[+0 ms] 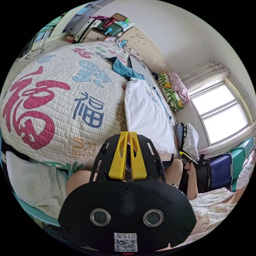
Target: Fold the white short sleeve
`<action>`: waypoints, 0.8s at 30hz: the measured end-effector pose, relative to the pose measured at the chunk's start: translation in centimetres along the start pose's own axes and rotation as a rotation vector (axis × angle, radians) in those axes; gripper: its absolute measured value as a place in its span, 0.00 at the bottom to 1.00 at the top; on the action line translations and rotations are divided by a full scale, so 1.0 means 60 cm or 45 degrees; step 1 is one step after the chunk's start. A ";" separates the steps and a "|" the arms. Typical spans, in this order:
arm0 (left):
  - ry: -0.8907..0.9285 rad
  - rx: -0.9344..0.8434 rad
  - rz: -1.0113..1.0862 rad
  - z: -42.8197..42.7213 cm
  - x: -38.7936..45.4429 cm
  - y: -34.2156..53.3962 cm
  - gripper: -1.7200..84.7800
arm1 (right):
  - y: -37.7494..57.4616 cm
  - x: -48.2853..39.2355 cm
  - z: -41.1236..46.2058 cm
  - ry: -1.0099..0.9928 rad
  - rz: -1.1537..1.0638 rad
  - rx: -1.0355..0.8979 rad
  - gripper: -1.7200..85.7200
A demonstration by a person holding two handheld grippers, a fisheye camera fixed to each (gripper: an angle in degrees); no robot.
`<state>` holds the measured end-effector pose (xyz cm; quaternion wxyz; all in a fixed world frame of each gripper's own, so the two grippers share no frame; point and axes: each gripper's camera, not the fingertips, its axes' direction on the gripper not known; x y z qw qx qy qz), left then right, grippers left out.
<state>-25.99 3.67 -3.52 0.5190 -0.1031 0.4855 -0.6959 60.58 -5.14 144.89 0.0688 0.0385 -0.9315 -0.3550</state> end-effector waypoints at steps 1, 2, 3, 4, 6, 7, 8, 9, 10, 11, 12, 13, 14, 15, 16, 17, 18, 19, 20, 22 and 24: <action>0.000 0.000 0.000 0.000 0.002 -0.001 0.01 | -0.019 0.040 0.002 -0.081 0.085 -0.015 0.13; 0.002 -0.002 -0.001 0.001 0.005 -0.005 0.01 | -0.030 0.057 0.005 -0.109 0.121 -0.033 0.13; 0.002 -0.003 -0.003 0.002 0.006 -0.006 0.01 | -0.051 0.087 0.015 -0.160 0.179 -0.088 0.13; 0.003 -0.006 -0.005 0.004 0.009 -0.010 0.01 | -0.073 0.106 0.028 -0.218 0.193 -0.148 0.13; 0.002 -0.013 -0.007 0.008 0.016 -0.017 0.01 | -0.103 0.127 0.058 -0.325 0.206 -0.257 0.13; 0.001 -0.015 -0.008 0.009 0.018 -0.019 0.01 | -0.122 0.138 0.075 -0.370 0.219 -0.323 0.12; -0.002 -0.018 -0.008 0.012 0.022 -0.023 0.01 | -0.131 0.143 0.076 -0.375 0.226 -0.331 0.12; -0.005 -0.021 -0.009 0.014 0.027 -0.027 0.01 | -0.148 0.152 0.073 -0.377 0.238 -0.345 0.11; -0.007 -0.023 -0.009 0.016 0.029 -0.029 0.01 | -0.159 0.160 0.074 -0.380 0.244 -0.359 0.08; -0.010 -0.025 -0.009 0.019 0.034 -0.033 0.01 | -0.163 0.163 0.073 -0.383 0.251 -0.360 0.07; -0.012 -0.027 -0.010 0.021 0.039 -0.036 0.01 | -0.169 0.167 0.070 -0.405 0.248 -0.363 0.05; -0.011 -0.028 -0.010 0.023 0.041 -0.038 0.01 | -0.173 0.166 0.067 -0.451 0.228 -0.363 0.04; -0.011 -0.030 -0.012 0.025 0.045 -0.041 0.01 | -0.174 0.165 0.065 -0.448 0.225 -0.357 0.03; -0.010 -0.031 -0.012 0.026 0.047 -0.042 0.01 | -0.176 0.164 0.056 -0.413 0.224 -0.337 0.03; -0.008 -0.032 -0.012 0.028 0.051 -0.045 0.01 | -0.179 0.163 0.045 -0.388 0.225 -0.312 0.02; -0.006 -0.035 -0.010 0.031 0.056 -0.048 0.01 | -0.180 0.163 0.041 -0.379 0.225 -0.299 0.02; -0.003 -0.040 -0.006 0.035 0.061 -0.051 0.01 | -0.182 0.163 0.035 -0.353 0.231 -0.282 0.02; 0.000 -0.043 -0.002 0.037 0.064 -0.053 0.01 | -0.184 0.160 0.033 -0.315 0.232 -0.275 0.02; 0.008 -0.057 0.010 0.042 0.070 -0.058 0.01 | -0.186 0.158 0.034 -0.295 0.230 -0.274 0.02; 0.005 -0.085 0.020 0.052 0.080 -0.065 0.01 | -0.195 0.142 0.043 -0.222 0.195 -0.294 0.02; -0.023 -0.104 0.027 0.062 0.095 -0.073 0.01 | -0.206 0.129 0.056 -0.172 0.167 -0.316 0.02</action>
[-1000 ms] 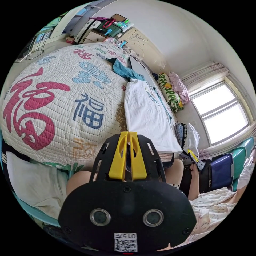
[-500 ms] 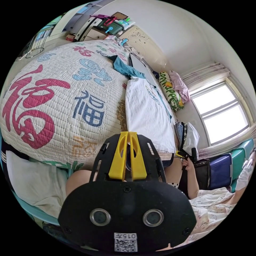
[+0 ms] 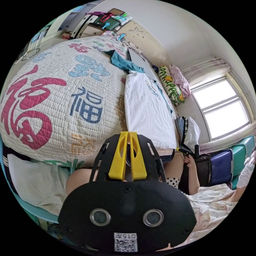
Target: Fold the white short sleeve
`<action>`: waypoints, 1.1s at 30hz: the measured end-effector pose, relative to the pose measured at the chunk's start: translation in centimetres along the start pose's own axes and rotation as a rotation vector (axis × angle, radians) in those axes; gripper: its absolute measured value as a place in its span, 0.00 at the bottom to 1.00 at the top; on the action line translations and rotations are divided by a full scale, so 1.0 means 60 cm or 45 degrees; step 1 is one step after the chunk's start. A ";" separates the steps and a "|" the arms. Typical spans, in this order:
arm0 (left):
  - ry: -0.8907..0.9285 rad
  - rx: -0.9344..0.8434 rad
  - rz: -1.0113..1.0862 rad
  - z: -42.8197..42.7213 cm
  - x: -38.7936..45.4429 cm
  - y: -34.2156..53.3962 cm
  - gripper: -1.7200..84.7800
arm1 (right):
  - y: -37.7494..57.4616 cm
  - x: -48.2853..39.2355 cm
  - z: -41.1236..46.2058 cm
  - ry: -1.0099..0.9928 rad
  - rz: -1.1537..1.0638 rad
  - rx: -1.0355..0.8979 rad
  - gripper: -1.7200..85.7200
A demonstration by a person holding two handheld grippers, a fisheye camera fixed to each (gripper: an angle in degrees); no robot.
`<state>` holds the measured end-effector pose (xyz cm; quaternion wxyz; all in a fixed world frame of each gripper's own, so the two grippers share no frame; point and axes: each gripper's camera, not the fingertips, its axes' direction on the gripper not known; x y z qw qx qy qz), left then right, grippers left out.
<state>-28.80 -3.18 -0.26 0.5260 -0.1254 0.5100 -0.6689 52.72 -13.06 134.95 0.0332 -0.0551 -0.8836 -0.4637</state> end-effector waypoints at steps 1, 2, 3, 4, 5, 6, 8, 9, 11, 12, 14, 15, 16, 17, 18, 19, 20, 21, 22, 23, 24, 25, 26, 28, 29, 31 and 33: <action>-0.010 -0.006 -0.001 0.003 0.004 -0.002 0.01 | -0.010 -0.006 0.011 0.026 -0.006 -0.015 0.02; -0.045 -0.022 -0.007 0.009 0.012 -0.007 0.01 | -0.015 -0.010 0.016 0.039 -0.009 -0.023 0.02; -0.068 -0.034 -0.003 0.013 0.018 -0.009 0.01 | -0.024 -0.018 0.026 0.068 -0.020 -0.036 0.02; -0.123 -0.066 0.017 0.024 0.035 -0.015 0.01 | -0.032 -0.025 0.034 0.094 -0.030 -0.044 0.02; -0.184 -0.101 0.044 0.037 0.053 -0.022 0.01 | -0.035 -0.028 0.038 0.105 -0.034 -0.046 0.02; -0.238 -0.130 0.071 0.050 0.071 -0.028 0.01 | -0.041 -0.033 0.044 0.121 -0.039 -0.049 0.02; -0.294 -0.147 0.096 0.063 0.092 -0.036 0.01 | -0.048 -0.038 0.053 0.136 -0.044 -0.049 0.02; -0.302 -0.150 0.098 0.066 0.096 -0.039 0.01 | -0.053 -0.040 0.058 0.143 -0.046 -0.048 0.02; -0.318 -0.154 0.097 0.074 0.110 -0.046 0.01 | -0.060 -0.045 0.067 0.157 -0.050 -0.049 0.02; -0.323 -0.153 0.096 0.077 0.117 -0.049 0.01 | -0.065 -0.049 0.072 0.171 -0.054 -0.050 0.02; -0.338 -0.154 0.097 0.083 0.129 -0.054 0.01 | -0.072 -0.056 0.081 0.197 -0.051 -0.049 0.02; -0.351 -0.158 0.097 0.088 0.137 -0.057 0.01 | -0.077 -0.060 0.087 0.212 -0.044 -0.048 0.02; -0.359 -0.159 0.100 0.090 0.142 -0.058 0.01 | -0.081 -0.064 0.091 0.224 -0.042 -0.047 0.02; -0.374 -0.165 0.108 0.094 0.150 -0.062 0.01 | -0.083 -0.065 0.093 0.229 -0.042 -0.047 0.02; -0.385 -0.171 0.113 0.098 0.157 -0.066 0.01 | -0.088 -0.066 0.097 0.233 -0.043 -0.048 0.02; -0.389 -0.172 0.114 0.100 0.160 -0.068 0.01 | -0.091 -0.066 0.100 0.233 -0.041 -0.047 0.02; -0.391 -0.170 0.115 0.102 0.165 -0.070 0.01 | -0.093 -0.066 0.100 0.233 -0.041 -0.046 0.02; -0.389 -0.166 0.113 0.102 0.167 -0.070 0.01 | -0.095 -0.064 0.101 0.228 -0.039 -0.042 0.02; -0.384 -0.160 0.110 0.102 0.170 -0.071 0.01 | -0.096 -0.062 0.100 0.219 -0.038 -0.037 0.02; -0.380 -0.151 0.113 0.100 0.174 -0.072 0.01 | -0.096 -0.059 0.099 0.211 -0.038 -0.035 0.02; -0.374 -0.140 0.113 0.097 0.178 -0.071 0.01 | -0.092 -0.053 0.093 0.186 -0.036 -0.027 0.02; -0.371 -0.133 0.111 0.095 0.179 -0.070 0.01 | -0.088 -0.042 0.088 0.151 -0.020 -0.014 0.02; -0.367 -0.114 0.106 0.090 0.182 -0.069 0.01 | -0.086 -0.036 0.086 0.134 -0.010 -0.009 0.02; -0.369 -0.097 0.102 0.084 0.186 -0.066 0.01 | -0.090 -0.026 0.090 0.110 0.007 -0.019 0.02; -0.375 -0.108 0.108 0.086 0.190 -0.066 0.01 | -0.093 -0.028 0.092 0.119 0.004 -0.026 0.02; -0.408 -0.146 0.125 0.097 0.199 -0.071 0.01 | -0.106 -0.045 0.106 0.191 -0.026 -0.057 0.02; -0.454 -0.168 0.146 0.107 0.212 -0.078 0.01 | -0.111 -0.059 0.114 0.248 -0.049 -0.071 0.02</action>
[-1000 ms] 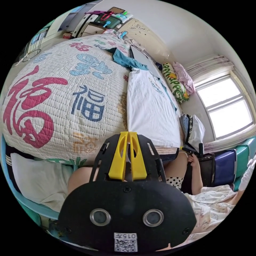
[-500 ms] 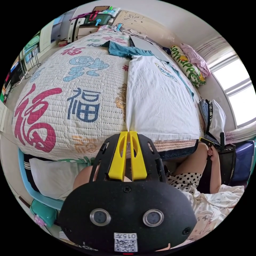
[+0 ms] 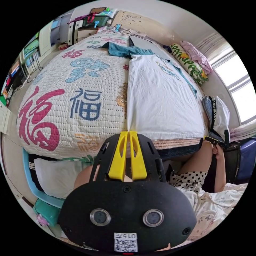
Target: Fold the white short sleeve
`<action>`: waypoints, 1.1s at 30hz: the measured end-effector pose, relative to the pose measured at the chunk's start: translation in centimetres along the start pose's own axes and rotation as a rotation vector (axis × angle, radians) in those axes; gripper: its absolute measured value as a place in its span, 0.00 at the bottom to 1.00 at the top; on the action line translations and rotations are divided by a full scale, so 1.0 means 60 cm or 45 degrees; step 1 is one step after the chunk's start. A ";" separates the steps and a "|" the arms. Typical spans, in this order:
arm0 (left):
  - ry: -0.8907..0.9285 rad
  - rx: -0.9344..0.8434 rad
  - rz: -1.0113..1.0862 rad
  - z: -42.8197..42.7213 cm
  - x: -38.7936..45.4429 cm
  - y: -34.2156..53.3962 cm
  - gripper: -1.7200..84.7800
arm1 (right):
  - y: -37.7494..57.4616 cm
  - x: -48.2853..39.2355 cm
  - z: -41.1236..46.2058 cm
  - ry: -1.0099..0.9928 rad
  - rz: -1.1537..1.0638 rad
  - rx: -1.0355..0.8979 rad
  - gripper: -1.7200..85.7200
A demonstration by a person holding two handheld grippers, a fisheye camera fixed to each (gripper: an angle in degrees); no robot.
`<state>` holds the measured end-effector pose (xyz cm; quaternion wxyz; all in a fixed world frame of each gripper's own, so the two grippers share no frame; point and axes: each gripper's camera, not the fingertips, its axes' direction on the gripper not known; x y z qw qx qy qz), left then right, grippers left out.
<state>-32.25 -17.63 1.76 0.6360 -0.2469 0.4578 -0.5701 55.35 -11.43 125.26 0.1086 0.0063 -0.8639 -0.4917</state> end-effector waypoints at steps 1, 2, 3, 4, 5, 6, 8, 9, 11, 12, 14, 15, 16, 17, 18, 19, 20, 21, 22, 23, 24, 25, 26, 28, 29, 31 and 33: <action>-0.028 -0.009 0.011 0.001 0.009 -0.004 0.01 | -0.001 -0.006 0.001 0.026 -0.009 0.000 0.02; -0.050 -0.013 0.016 0.001 0.016 -0.007 0.01 | 0.000 -0.008 0.001 0.034 -0.011 0.001 0.02; -0.068 -0.013 0.016 0.000 0.022 -0.008 0.01 | 0.001 -0.009 0.000 0.040 -0.012 0.005 0.02; -0.076 -0.014 0.017 0.000 0.025 -0.009 0.01 | 0.002 -0.006 -0.001 0.035 -0.009 0.006 0.02; -0.092 -0.017 0.019 -0.001 0.030 -0.011 0.01 | 0.003 -0.004 -0.002 0.031 -0.007 0.006 0.02; -0.100 -0.019 0.020 -0.002 0.032 -0.012 0.01 | 0.003 0.001 -0.004 0.020 -0.001 0.004 0.02; -0.119 -0.028 0.023 -0.004 0.036 -0.015 0.01 | 0.005 0.008 -0.008 0.004 0.010 0.003 0.02; -0.120 -0.028 0.022 -0.006 0.035 -0.015 0.01 | 0.008 0.013 -0.012 -0.005 0.016 0.005 0.02; -0.111 -0.022 0.016 -0.010 0.031 -0.012 0.02 | 0.015 0.019 -0.019 -0.014 0.020 0.009 0.02; -0.102 -0.018 0.013 -0.014 0.027 -0.010 0.02 | 0.020 0.024 -0.024 -0.025 0.023 0.010 0.02; -0.083 -0.014 0.010 -0.020 0.018 -0.006 0.02 | 0.027 0.039 -0.033 -0.064 0.028 0.006 0.02; -0.060 -0.012 0.005 -0.025 0.009 -0.003 0.02 | 0.032 0.058 -0.039 -0.119 0.044 0.002 0.02; -0.044 -0.011 0.001 -0.028 0.004 -0.001 0.02 | 0.041 0.080 -0.046 -0.188 0.079 0.007 0.02; -0.005 -0.007 -0.012 -0.034 -0.010 0.004 0.02 | 0.048 0.091 -0.050 -0.221 0.097 0.013 0.02; 0.015 -0.004 -0.021 -0.036 -0.017 0.006 0.02 | 0.062 0.108 -0.058 -0.276 0.122 0.031 0.02; 0.049 0.001 -0.035 -0.042 -0.030 0.012 0.02 | 0.077 0.120 -0.067 -0.312 0.137 0.049 0.02; 0.072 0.004 -0.044 -0.047 -0.040 0.017 0.02 | 0.084 0.124 -0.070 -0.325 0.141 0.057 0.02; 0.088 0.008 -0.047 -0.053 -0.049 0.023 0.02 | 0.097 0.130 -0.077 -0.340 0.147 0.067 0.02; 0.096 0.011 -0.049 -0.056 -0.053 0.026 0.02 | 0.111 0.132 -0.083 -0.342 0.146 0.073 0.02; 0.117 0.018 -0.054 -0.062 -0.063 0.033 0.02 | 0.118 0.133 -0.086 -0.341 0.145 0.076 0.02; 0.132 0.023 -0.057 -0.066 -0.069 0.036 0.02 | 0.134 0.137 -0.093 -0.345 0.147 0.085 0.02; 0.182 0.041 -0.061 -0.075 -0.083 0.044 0.02 | 0.152 0.145 -0.100 -0.371 0.153 0.098 0.02; 0.260 0.078 -0.069 -0.086 -0.103 0.055 0.02 | 0.162 0.152 -0.103 -0.396 0.161 0.106 0.02; 0.396 0.164 -0.104 -0.107 -0.140 0.079 0.01 | 0.208 0.197 -0.111 -0.559 0.235 0.156 0.02; 0.477 0.237 -0.134 -0.122 -0.166 0.099 0.01 | 0.223 0.210 -0.113 -0.609 0.257 0.176 0.02; 0.537 0.357 -0.218 -0.145 -0.205 0.134 0.01 | 0.292 0.251 -0.117 -0.714 0.335 0.254 0.02; 0.595 0.524 -0.314 -0.173 -0.247 0.183 0.01 | 0.353 0.274 -0.118 -0.782 0.377 0.324 0.01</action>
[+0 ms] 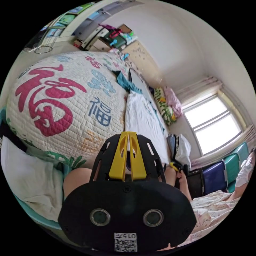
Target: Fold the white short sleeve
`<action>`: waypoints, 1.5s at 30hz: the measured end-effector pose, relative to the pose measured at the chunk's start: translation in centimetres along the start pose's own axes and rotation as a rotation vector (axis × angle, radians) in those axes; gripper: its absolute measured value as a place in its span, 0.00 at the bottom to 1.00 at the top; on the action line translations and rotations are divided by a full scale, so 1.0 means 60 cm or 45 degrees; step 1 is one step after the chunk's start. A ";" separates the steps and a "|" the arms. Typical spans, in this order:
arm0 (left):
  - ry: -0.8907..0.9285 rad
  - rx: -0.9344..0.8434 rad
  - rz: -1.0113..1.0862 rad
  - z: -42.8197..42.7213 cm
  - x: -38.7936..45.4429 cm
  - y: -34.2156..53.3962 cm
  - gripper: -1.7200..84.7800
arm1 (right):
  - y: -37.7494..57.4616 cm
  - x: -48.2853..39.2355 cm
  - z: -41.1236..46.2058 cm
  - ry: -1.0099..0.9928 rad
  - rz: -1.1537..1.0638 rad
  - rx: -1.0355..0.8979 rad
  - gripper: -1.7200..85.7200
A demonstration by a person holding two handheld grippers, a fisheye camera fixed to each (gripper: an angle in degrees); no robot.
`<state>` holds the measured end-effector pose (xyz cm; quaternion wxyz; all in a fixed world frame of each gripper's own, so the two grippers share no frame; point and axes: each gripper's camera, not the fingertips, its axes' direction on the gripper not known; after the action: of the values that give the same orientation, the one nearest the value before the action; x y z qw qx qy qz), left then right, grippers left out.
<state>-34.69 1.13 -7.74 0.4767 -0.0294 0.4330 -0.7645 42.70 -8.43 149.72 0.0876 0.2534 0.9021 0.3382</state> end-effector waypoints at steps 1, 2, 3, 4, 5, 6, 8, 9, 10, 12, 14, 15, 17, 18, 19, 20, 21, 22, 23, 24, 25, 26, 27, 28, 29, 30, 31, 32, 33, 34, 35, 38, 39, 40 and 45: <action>0.018 0.035 -0.009 -0.012 -0.006 0.006 0.01 | 0.036 0.018 -0.019 -0.044 0.013 0.044 0.01; 0.043 0.092 -0.026 -0.033 -0.016 0.017 0.01 | 0.054 0.025 -0.028 -0.054 0.018 0.066 0.01; 0.053 0.116 -0.030 -0.041 -0.019 0.022 0.01 | 0.094 0.033 -0.047 -0.061 0.019 0.114 0.01; 0.068 0.149 -0.026 -0.054 -0.021 0.030 0.01 | 0.136 0.032 -0.067 -0.050 0.004 0.172 0.01; 0.068 0.158 -0.009 -0.062 -0.019 0.035 0.01 | 0.158 0.027 -0.078 -0.049 -0.013 0.209 0.01; 0.059 0.153 0.020 -0.065 -0.013 0.037 0.01 | 0.205 0.007 -0.106 -0.062 -0.070 0.306 0.01; 0.037 0.135 0.058 -0.067 -0.001 0.039 0.01 | 0.281 -0.041 -0.156 -0.108 -0.202 0.502 0.01; 0.010 0.127 0.076 -0.067 0.007 0.041 0.01 | 0.335 -0.087 -0.195 -0.118 -0.295 0.659 0.01; -0.008 0.126 0.089 -0.067 0.012 0.042 0.01 | 0.396 -0.147 -0.235 -0.100 -0.394 0.826 0.01; -0.062 0.125 0.149 -0.067 0.036 0.048 0.01 | 0.505 -0.256 -0.289 -0.035 -0.561 1.086 0.01; -0.090 0.119 0.194 -0.065 0.053 0.053 0.01 | 0.627 -0.368 -0.321 0.061 -0.724 1.319 0.01; -0.094 0.120 0.211 -0.065 0.059 0.055 0.01 | 0.715 -0.436 -0.330 0.129 -0.830 1.467 0.01; -0.070 0.143 0.276 -0.069 0.076 0.065 0.01 | 0.852 -0.511 -0.321 0.230 -1.009 1.729 0.01; -0.026 0.170 0.307 -0.075 0.080 0.072 0.01 | 0.942 -0.538 -0.308 0.252 -1.092 1.921 0.01; -0.007 0.184 0.315 -0.078 0.081 0.076 0.01 | 1.025 -0.549 -0.297 0.209 -1.131 2.097 0.01; 0.024 0.209 0.320 -0.085 0.080 0.082 0.01 | 1.062 -0.548 -0.293 0.157 -1.132 2.173 0.01; 0.040 0.219 0.320 -0.088 0.079 0.085 0.01 | 1.126 -0.541 -0.289 0.026 -1.141 2.286 0.01; 0.076 0.237 0.318 -0.095 0.076 0.090 0.01 | 1.179 -0.533 -0.291 -0.126 -1.141 2.317 0.01; 0.106 0.250 0.312 -0.099 0.073 0.093 0.01 | 1.201 -0.531 -0.293 -0.192 -1.144 2.312 0.01; 0.123 0.256 0.301 -0.103 0.069 0.094 0.01 | 1.242 -0.531 -0.298 -0.292 -1.153 2.286 0.01; 0.128 0.257 0.295 -0.104 0.068 0.095 0.01 | 1.279 -0.533 -0.300 -0.364 -1.167 2.265 0.01; 0.138 0.262 0.290 -0.105 0.066 0.095 0.01 | 1.297 -0.534 -0.299 -0.394 -1.182 2.260 0.01; 0.141 0.265 0.291 -0.105 0.066 0.095 0.01 | 1.333 -0.535 -0.297 -0.451 -1.210 2.260 0.01; 0.143 0.267 0.296 -0.105 0.067 0.096 0.01 | 1.368 -0.534 -0.294 -0.503 -1.237 2.270 0.01; 0.138 0.263 0.305 -0.104 0.070 0.096 0.01 | 1.384 -0.533 -0.292 -0.525 -1.250 2.277 0.01; 0.130 0.253 0.316 -0.103 0.073 0.097 0.01 | 1.415 -0.531 -0.289 -0.559 -1.274 2.296 0.01; 0.127 0.248 0.323 -0.102 0.075 0.097 0.01 | 1.440 -0.529 -0.286 -0.590 -1.294 2.305 0.01; 0.122 0.239 0.336 -0.101 0.078 0.098 0.01 | 1.452 -0.528 -0.285 -0.606 -1.302 2.304 0.01; 0.122 0.236 0.341 -0.101 0.080 0.098 0.01 | 1.471 -0.524 -0.284 -0.644 -1.316 2.296 0.01; 0.124 0.233 0.350 -0.101 0.082 0.099 0.01 | 1.487 -0.521 -0.282 -0.681 -1.329 2.282 0.01; 0.129 0.231 0.354 -0.101 0.082 0.099 0.01 | 1.494 -0.519 -0.281 -0.695 -1.337 2.275 0.01; 0.143 0.234 0.343 -0.101 0.078 0.099 0.01 | 1.522 -0.510 -0.277 -0.740 -1.330 2.250 0.01; 0.149 0.236 0.338 -0.101 0.076 0.098 0.01 | 1.529 -0.504 -0.276 -0.763 -1.324 2.240 0.01; 0.151 0.236 0.336 -0.101 0.075 0.098 0.01 | 1.533 -0.498 -0.275 -0.784 -1.322 2.229 0.01; 0.169 0.244 0.338 -0.098 0.072 0.098 0.01 | 1.531 -0.480 -0.274 -0.836 -1.310 2.204 0.01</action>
<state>-35.61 0.63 -17.04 0.5444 0.1243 0.3888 -0.7328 98.48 26.45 221.92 0.2493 -0.1041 0.7664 -0.5828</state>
